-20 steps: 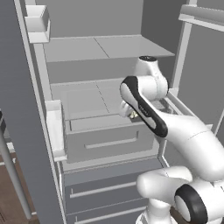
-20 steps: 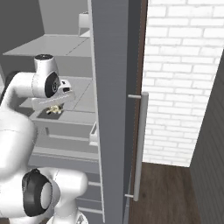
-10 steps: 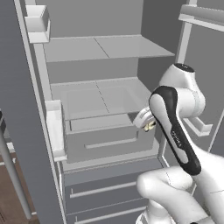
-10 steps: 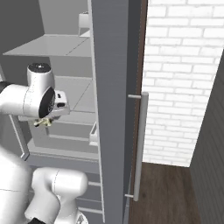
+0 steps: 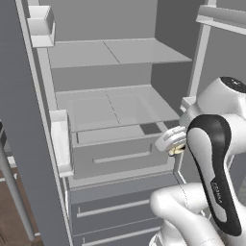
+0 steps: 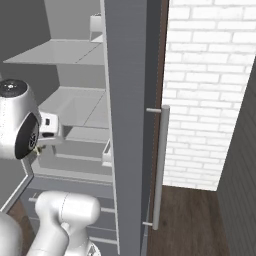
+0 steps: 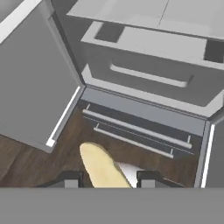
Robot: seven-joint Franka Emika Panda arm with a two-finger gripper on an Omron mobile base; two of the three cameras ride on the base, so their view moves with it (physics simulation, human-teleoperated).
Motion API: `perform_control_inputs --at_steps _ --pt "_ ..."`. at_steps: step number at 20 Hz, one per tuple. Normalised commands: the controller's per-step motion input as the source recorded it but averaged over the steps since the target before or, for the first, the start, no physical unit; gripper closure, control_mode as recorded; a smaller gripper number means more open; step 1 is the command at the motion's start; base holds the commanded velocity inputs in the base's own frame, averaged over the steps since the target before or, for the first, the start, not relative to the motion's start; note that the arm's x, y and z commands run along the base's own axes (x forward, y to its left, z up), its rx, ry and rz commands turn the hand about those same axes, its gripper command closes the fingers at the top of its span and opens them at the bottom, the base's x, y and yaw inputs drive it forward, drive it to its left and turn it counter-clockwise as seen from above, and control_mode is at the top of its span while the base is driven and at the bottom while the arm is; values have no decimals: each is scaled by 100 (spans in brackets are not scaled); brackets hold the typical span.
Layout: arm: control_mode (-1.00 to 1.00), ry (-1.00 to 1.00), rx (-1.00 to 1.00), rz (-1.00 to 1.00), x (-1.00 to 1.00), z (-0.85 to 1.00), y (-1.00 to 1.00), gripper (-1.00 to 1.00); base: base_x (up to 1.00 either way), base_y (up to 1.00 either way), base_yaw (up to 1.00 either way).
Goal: Place one mushroom and one fish in each tupperware on the nearby counter, to pack two identical lunches.
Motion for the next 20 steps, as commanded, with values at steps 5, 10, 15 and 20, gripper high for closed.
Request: perform_control_inputs --at_steps 5,10,15,20 --pt "-100 0 -1 -19 -45 42 0 100 0 0 0" --pt "-100 0 -2 -13 -38 22 0 100 0 0 0" --pt "-100 0 0 -6 -23 3 0 100 0 0 0" --pt "100 0 0 -1 -2 0 0 100 -14 0 -1"
